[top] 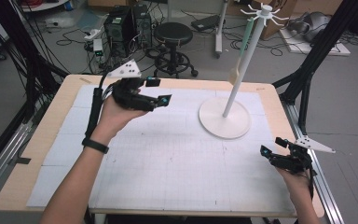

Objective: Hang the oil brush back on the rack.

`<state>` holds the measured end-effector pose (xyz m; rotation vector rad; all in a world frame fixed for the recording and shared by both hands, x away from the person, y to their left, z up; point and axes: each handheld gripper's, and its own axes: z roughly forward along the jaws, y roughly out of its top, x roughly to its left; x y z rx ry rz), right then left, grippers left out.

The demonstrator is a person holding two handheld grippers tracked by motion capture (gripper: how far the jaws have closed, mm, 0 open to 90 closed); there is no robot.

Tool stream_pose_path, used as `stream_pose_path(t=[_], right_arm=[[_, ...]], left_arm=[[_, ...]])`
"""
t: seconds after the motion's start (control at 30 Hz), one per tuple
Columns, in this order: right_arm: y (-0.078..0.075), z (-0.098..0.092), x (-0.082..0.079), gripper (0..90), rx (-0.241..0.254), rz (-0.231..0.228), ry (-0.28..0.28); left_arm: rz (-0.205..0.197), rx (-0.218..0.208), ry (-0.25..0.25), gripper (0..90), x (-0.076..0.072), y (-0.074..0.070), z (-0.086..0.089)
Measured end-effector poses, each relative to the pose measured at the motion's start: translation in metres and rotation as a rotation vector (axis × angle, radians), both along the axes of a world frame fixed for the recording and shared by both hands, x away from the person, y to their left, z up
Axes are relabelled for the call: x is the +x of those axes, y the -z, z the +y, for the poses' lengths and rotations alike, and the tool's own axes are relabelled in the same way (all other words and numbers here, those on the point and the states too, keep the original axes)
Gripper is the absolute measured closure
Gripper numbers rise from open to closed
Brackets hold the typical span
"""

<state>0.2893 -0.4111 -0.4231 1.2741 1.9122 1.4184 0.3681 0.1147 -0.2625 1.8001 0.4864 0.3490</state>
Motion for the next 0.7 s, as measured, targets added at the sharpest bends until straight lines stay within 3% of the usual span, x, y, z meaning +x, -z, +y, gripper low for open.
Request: stream_pose_path(t=[0.07,0.1,0.23,0.37,0.47,0.7], right_arm=[[0.0,0.002,0.002,13.5,0.005,0.0,-0.002],[0.0,0.002,0.002,13.5,0.005,0.0,-0.002],[0.002,0.006,0.005,13.5,-0.007,0.005,-0.007],[0.001,0.009,0.006,13.5,-0.009,0.007,-0.013],[0.002,0.012,0.007,13.5,-0.018,0.007,-0.017],[0.003,0.014,0.01,13.5,-0.026,0.008,-0.023]], left_arm=[[-0.01,0.016,-0.016,26.9,-0.013,0.012,0.017],[-0.01,0.016,-0.016,26.7,-0.013,0.012,0.017],[-0.015,0.017,-0.043,26.0,-0.031,0.035,0.043],[-0.024,0.045,-0.072,25.1,-0.046,0.059,0.065],[-0.005,0.028,-0.081,24.3,-0.055,0.079,0.082],[-0.008,-0.005,-0.098,20.8,-0.065,0.1,0.101]])
